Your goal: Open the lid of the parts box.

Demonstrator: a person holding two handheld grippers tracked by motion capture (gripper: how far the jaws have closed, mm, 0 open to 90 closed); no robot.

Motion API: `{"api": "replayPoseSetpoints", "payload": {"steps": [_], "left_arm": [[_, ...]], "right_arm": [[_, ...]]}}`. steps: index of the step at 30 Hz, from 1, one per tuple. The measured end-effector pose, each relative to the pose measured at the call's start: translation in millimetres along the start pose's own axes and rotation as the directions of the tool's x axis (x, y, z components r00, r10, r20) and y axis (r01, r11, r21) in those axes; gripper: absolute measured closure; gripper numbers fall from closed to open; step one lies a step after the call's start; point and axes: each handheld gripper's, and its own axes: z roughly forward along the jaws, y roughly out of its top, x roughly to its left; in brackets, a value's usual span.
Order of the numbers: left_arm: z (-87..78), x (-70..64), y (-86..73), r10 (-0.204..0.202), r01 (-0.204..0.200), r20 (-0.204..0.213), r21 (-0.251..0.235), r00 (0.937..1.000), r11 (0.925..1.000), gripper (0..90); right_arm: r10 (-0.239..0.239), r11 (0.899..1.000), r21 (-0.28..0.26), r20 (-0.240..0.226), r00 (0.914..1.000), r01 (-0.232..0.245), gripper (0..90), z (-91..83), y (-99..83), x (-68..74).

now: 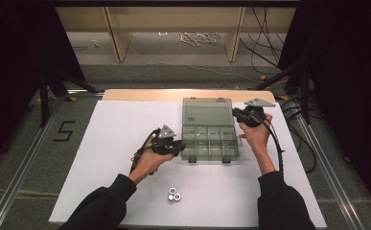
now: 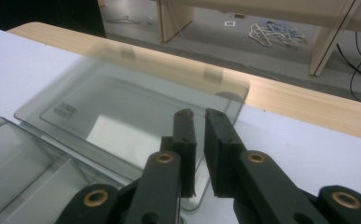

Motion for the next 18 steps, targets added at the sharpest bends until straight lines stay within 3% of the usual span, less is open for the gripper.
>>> {"api": "replayPoseSetpoints", "payload": {"steps": [4,9,10,13,14,16,18], "left_arm": [[0.0,-0.1,-0.2,-0.002,0.002,0.001,-0.001,1.0,1.0,73.1],[0.1,0.0,-0.2,-0.01,0.01,0.002,0.0,1.0,1.0,73.1],[-0.1,0.4,0.0,0.001,-0.001,0.001,0.0,1.0,1.0,73.0],[-0.1,0.2,0.0,-0.008,0.008,0.002,0.002,1.0,1.0,72.8],[-0.3,0.7,0.3,-0.004,0.004,0.004,0.003,1.0,1.0,71.1],[-1.1,1.2,1.0,-0.006,0.006,-0.017,0.008,0.9998,1.0,66.2],[-1.9,2.2,1.6,-0.008,0.008,-0.009,0.009,0.9999,0.9999,62.7]], "right_arm": [[-0.009,1.0,-0.012,-0.001,1.0,0.009,77.8,-2.8,3.0,2.2],[-0.014,0.999,-0.034,-0.019,0.9997,0.013,64.7,-12.7,9.9,8.0],[-0.009,0.999,-0.039,-0.032,0.9995,0.008,57.7,-16.9,13.3,11.5],[-0.017,0.999,-0.052,-0.033,0.9993,0.015,54.1,-20.1,15.6,15.5],[-0.023,0.999,-0.043,-0.039,0.999,0.021,49.3,-24.8,18.7,20.1],[-0.03,0.998,-0.056,-0.05,0.9983,0.027,45.9,-29.2,21.2,24.9],[-0.041,0.998,-0.056,-0.054,0.9977,0.038,44.3,-31.9,22.5,27.4]]}}
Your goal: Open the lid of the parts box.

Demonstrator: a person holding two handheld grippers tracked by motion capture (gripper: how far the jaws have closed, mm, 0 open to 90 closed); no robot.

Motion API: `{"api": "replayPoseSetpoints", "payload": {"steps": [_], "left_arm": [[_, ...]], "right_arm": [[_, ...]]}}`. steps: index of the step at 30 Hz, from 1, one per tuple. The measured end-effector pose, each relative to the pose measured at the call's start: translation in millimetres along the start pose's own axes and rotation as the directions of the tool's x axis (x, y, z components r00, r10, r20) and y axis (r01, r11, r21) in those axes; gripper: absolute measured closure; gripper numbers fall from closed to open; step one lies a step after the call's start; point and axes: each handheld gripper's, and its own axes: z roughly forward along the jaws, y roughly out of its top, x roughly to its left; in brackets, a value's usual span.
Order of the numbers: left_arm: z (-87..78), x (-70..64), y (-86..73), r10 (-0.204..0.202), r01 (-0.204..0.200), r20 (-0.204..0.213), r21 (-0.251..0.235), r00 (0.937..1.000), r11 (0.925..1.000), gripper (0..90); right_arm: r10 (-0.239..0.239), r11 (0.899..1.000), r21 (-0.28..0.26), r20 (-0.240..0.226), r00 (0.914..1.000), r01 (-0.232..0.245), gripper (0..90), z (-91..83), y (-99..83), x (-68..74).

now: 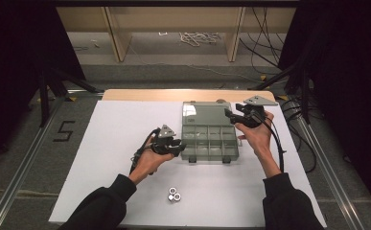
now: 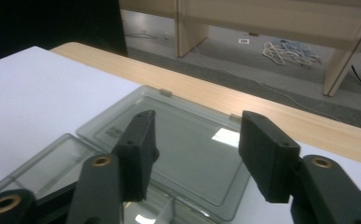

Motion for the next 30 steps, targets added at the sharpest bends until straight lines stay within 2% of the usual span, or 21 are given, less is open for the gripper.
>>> {"api": "replayPoseSetpoints", "payload": {"steps": [3,5,7,8,9,10,11,12,13,16,17,18,19,20,23,24,30], "left_arm": [[-3.9,0.5,1.2,-0.01,0.01,0.0,-0.014,0.9999,0.9999,59.3],[-8.6,-0.5,3.2,-0.001,0.001,-0.015,-0.031,0.9999,0.9995,54.9],[-17.5,-1.2,7.3,0.001,-0.002,-0.018,-0.068,0.9998,0.9977,52.1],[-17.5,-1.2,7.3,0.001,-0.002,-0.018,-0.068,0.9998,0.9977,51.2],[-20.6,-2.2,8.1,-0.011,0.01,-0.015,-0.09,0.9998,0.9959,51.2],[-25.7,-2.2,9.4,-0.004,0.003,-0.015,-0.088,0.9999,0.9962,50.5],[-30.2,-2.3,10.1,0.001,-0.003,-0.015,-0.1,0.9999,0.995,49.7],[-35.3,-2.3,10.9,0.005,-0.006,-0.014,-0.113,0.9999,0.9936,48.9],[-39.9,-2.5,11.4,0.003,-0.004,-0.011,-0.139,0.9999,0.9903,46.8],[-55.2,-3.4,13.4,0.007,-0.009,-0.014,-0.179,0.9999,0.9839,44.5],[-60.0,-3.9,12.9,0.005,-0.007,-0.011,-0.186,0.9999,0.9825,43.5],[-64.6,-3.8,12.2,0.016,-0.018,-0.011,-0.195,0.9998,0.9807,43.0],[-68.8,-4.8,10.4,0.009,-0.011,-0.011,-0.203,0.9999,0.979,43.0],[-74.0,-4.8,8.0,0.014,-0.016,-0.013,-0.212,0.9998,0.9772,41.5],[-83.2,-3.3,1.7,0.006,-0.007,-0.006,-0.228,1.0,0.9736,39.7],[-87.1,-2.9,-1.3,-0.009,0.008,-0.004,-0.234,0.9999,0.9722,39.0],[-104.8,-0.6,-13.3,-0.024,0.028,0.014,-0.282,0.9996,0.9592,35.7]], "right_arm": [[-0.022,1.0,-0.002,-0.015,0.9996,0.022,39.9,-5.7,3.3,9.6],[-0.041,0.999,-0.005,-0.028,0.9987,0.041,37.9,-9.0,5.3,18.3],[-0.056,0.998,-0.01,-0.037,0.9977,0.056,35.8,-11.6,7.8,24.7],[-0.056,0.998,-0.01,-0.037,0.9977,0.056,35.8,-11.6,7.8,24.7],[-0.062,0.998,-0.016,-0.04,0.9973,0.061,35.6,-12.5,9.0,27.9],[-0.058,0.998,-0.004,-0.052,0.997,0.058,35.2,-14.8,10.5,31.6],[-0.074,0.997,-0.024,-0.053,0.9959,0.072,34.7,-15.0,11.5,34.2],[-0.078,0.997,-0.025,-0.053,0.9955,0.077,34.4,-16.2,12.5,37.3],[-0.089,0.996,-0.022,-0.075,0.9932,0.088,34.2,-18.7,13.3,43.1],[-0.101,0.995,-0.015,-0.091,0.9907,0.1,33.1,-20.2,13.4,48.3],[-0.106,0.994,-0.023,-0.099,0.9895,0.104,32.8,-22.0,13.0,53.9],[-0.106,0.994,-0.009,-0.113,0.9879,0.106,32.5,-24.0,12.9,56.6],[-0.106,0.994,-0.009,-0.113,0.9879,0.106,32.5,-24.0,12.9,56.6],[-0.116,0.993,0.002,-0.126,0.9853,0.117,31.6,-27.4,11.9,62.4],[-0.125,0.992,0.0,-0.13,0.9836,0.126,30.9,-29.0,10.1,67.1],[-0.13,0.991,0.004,-0.137,0.982,0.132,30.8,-30.2,8.9,69.1],[-0.16,0.986,0.022,-0.167,0.9729,0.166,30.1,-36.1,2.7,83.1]]}}
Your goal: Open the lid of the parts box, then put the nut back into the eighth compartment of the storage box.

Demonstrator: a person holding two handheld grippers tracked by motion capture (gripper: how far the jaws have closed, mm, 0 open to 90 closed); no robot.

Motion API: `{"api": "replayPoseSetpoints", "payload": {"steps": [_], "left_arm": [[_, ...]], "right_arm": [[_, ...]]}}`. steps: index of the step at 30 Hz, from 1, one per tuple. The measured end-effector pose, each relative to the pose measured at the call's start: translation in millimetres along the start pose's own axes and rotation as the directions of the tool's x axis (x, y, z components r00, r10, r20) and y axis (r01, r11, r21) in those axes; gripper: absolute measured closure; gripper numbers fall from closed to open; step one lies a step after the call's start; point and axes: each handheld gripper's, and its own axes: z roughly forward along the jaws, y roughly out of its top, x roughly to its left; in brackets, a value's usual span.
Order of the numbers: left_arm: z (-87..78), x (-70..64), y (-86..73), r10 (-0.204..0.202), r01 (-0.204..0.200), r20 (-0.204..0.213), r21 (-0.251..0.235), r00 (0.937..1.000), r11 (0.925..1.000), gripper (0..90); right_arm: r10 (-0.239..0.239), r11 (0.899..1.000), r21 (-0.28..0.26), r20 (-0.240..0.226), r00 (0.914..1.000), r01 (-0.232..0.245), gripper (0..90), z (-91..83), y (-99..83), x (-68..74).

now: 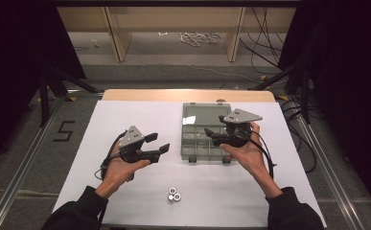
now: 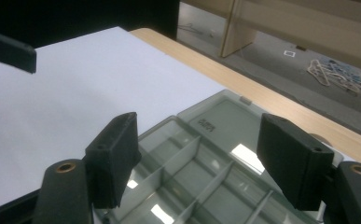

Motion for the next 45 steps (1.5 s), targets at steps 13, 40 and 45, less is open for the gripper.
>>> {"api": "replayPoseSetpoints", "payload": {"steps": [13,40,45], "left_arm": [[-31.0,-5.1,-10.4,0.01,-0.008,0.028,-0.052,0.9996,0.9986,29.7],[-54.0,-23.9,-23.8,0.055,-0.052,0.039,-0.075,0.9977,0.9958,25.9],[-55.0,-23.2,-27.7,0.059,-0.056,0.034,-0.075,0.9977,0.9956,25.5]], "right_arm": [[-0.044,0.999,0.026,-0.069,0.9966,0.046,26.8,-3.5,-9.1,26.7],[-0.081,0.989,0.111,-0.157,0.9843,0.099,24.8,-13.3,-27.3,56.9],[-0.107,0.98,0.147,-0.195,0.975,0.137,24.8,-10.9,-29.7,66.8]]}}
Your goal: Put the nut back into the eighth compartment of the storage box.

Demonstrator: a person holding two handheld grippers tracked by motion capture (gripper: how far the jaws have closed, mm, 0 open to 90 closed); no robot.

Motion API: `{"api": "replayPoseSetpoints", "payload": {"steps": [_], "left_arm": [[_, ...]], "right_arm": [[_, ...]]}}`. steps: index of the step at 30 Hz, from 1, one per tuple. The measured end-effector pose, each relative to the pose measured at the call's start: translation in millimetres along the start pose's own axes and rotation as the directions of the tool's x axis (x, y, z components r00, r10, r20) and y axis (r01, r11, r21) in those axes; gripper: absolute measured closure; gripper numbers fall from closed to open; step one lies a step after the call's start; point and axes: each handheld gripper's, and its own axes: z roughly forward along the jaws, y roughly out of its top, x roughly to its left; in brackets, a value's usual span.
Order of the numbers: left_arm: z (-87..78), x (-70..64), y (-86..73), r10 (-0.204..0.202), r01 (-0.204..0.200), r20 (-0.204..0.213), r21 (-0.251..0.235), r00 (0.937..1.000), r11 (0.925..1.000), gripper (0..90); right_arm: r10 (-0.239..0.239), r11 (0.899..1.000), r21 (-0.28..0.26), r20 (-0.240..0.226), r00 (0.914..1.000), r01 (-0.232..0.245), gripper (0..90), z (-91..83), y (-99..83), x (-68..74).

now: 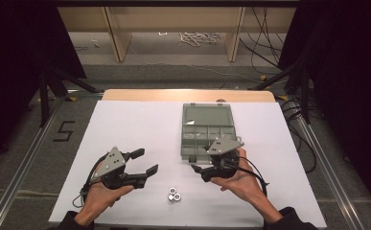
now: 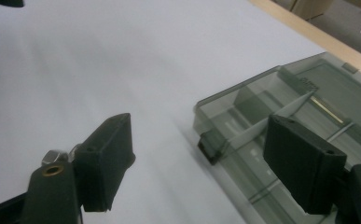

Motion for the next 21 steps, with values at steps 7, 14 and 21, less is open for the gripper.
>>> {"api": "replayPoseSetpoints", "payload": {"steps": [7,14,21], "left_arm": [[-3.4,-2.0,-0.7,-0.01,0.01,-0.003,-0.001,0.9999,0.9999,25.0],[-3.9,-4.8,-3.6,0.007,-0.007,0.011,0.008,0.9999,0.9999,24.9],[-5.2,-10.0,-5.1,-0.014,0.013,0.007,0.016,0.9999,0.9998,24.6]], "right_arm": [[-0.049,0.997,0.063,-0.078,0.9958,0.054,25.7,8.4,-0.3,14.9],[-0.074,0.99,0.111,-0.147,0.9864,0.09,28.5,18.9,-2.7,28.6],[-0.105,0.975,0.175,-0.183,0.9776,0.137,29.9,28.9,-5.2,43.0]]}}
